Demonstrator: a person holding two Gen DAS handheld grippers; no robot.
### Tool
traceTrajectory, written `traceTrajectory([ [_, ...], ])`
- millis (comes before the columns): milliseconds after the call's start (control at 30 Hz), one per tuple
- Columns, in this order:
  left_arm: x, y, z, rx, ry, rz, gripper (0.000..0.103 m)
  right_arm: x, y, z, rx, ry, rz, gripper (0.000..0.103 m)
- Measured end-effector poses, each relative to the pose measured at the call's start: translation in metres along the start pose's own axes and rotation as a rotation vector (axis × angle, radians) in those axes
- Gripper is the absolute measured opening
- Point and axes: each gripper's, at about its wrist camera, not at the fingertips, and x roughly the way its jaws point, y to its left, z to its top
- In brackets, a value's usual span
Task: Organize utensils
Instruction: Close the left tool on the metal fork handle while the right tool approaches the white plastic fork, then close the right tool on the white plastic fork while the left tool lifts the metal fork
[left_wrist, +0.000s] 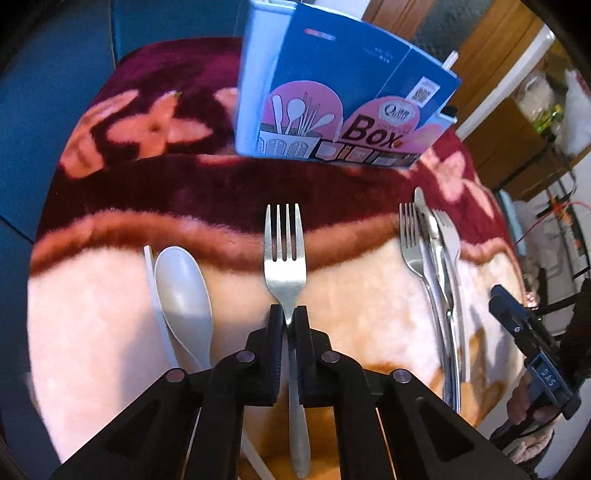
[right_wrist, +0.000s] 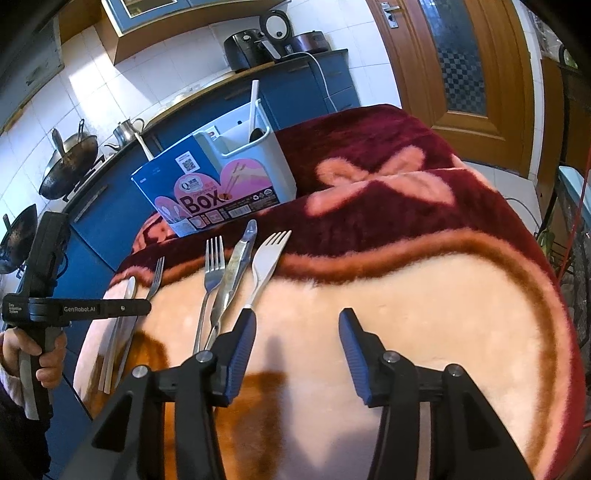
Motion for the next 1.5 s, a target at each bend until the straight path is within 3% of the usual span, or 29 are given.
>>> traceTrajectory([
  [233, -0.017, 0.006, -0.016, -0.015, -0.127, -0.074, 0.005, 0.008, 0.017, 0.005, -0.045, 0.058, -0.017, 0.051],
  [500, -0.038, 0.007, -0.03, 0.003, -0.28, -0.07, 0.005, 0.024, 0.031, 0.017, -0.077, 0.157, -0.037, 0.051],
  [833, -0.046, 0.011, -0.036, 0.014, -0.349, -0.074, 0.005, 0.054, 0.054, 0.035, -0.161, 0.318, -0.109, 0.017],
  [1167, -0.053, 0.006, -0.037, 0.036, -0.4, -0.091, 0.005, 0.072, 0.059, 0.051, -0.159, 0.452, -0.126, 0.015],
  [1267, -0.059, 0.004, -0.036, 0.038, -0.43, -0.106, 0.005, 0.076, 0.059, 0.054, -0.148, 0.451, -0.116, 0.013],
  [1500, -0.074, 0.003, -0.034, 0.015, -0.498, -0.143, 0.005, 0.053, 0.053, 0.041, -0.121, 0.295, -0.085, 0.007],
])
